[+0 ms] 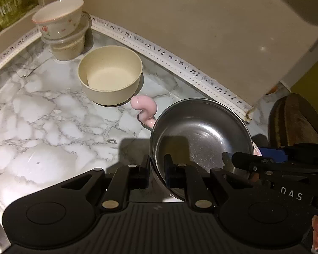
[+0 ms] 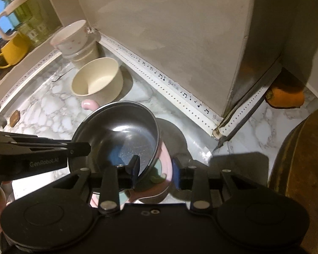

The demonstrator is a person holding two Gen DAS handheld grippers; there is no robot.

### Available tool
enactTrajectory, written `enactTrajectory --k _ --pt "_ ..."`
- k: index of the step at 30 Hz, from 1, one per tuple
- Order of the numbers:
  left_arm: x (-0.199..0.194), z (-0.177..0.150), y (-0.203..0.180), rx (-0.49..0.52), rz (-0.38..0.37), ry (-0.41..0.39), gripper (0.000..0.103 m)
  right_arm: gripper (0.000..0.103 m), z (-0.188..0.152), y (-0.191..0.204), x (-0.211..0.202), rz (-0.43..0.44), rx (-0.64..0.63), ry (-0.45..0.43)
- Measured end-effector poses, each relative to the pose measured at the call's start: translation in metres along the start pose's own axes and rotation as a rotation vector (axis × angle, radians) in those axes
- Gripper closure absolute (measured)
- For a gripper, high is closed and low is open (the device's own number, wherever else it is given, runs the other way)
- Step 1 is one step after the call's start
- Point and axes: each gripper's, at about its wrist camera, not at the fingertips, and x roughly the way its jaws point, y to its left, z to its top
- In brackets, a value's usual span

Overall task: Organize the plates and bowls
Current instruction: 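Lift the pot with both tools and carry it over the steel basin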

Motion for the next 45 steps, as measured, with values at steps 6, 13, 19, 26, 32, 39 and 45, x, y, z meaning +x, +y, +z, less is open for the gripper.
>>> enactTrajectory --k 6,13,19,26,32,39,45 --pt "-0.031 -0.014 -0.004 0.033 0.005 -0.004 0.09 0.071 -0.012 0.008 -0.022 0.016 -0.008 -0.017" --pt "-0.071 -0.033 -0.004 0.059 0.0 -0.025 0.09 0.07 -0.027 0.022 -0.056 0.033 -0.029 -0.037" --pt "-0.098 -0.051 0.0 0.052 -0.002 -0.037 0.09 0.07 -0.04 0.034 -0.078 0.057 -0.04 -0.05" --pt "-0.128 -0.078 0.009 0.052 -0.007 -0.04 0.09 0.07 -0.057 0.053 -0.099 0.083 -0.068 -0.062" --pt "-0.142 -0.102 0.02 0.037 0.001 -0.024 0.09 0.071 -0.074 0.071 -0.11 0.101 -0.091 -0.067" --pt "-0.148 -0.129 0.036 0.017 0.007 -0.003 0.09 0.071 -0.092 0.092 -0.119 0.127 -0.123 -0.064" --pt "-0.142 -0.15 0.044 0.03 0.026 0.041 0.09 0.071 -0.11 0.106 -0.114 0.145 -0.128 -0.035"
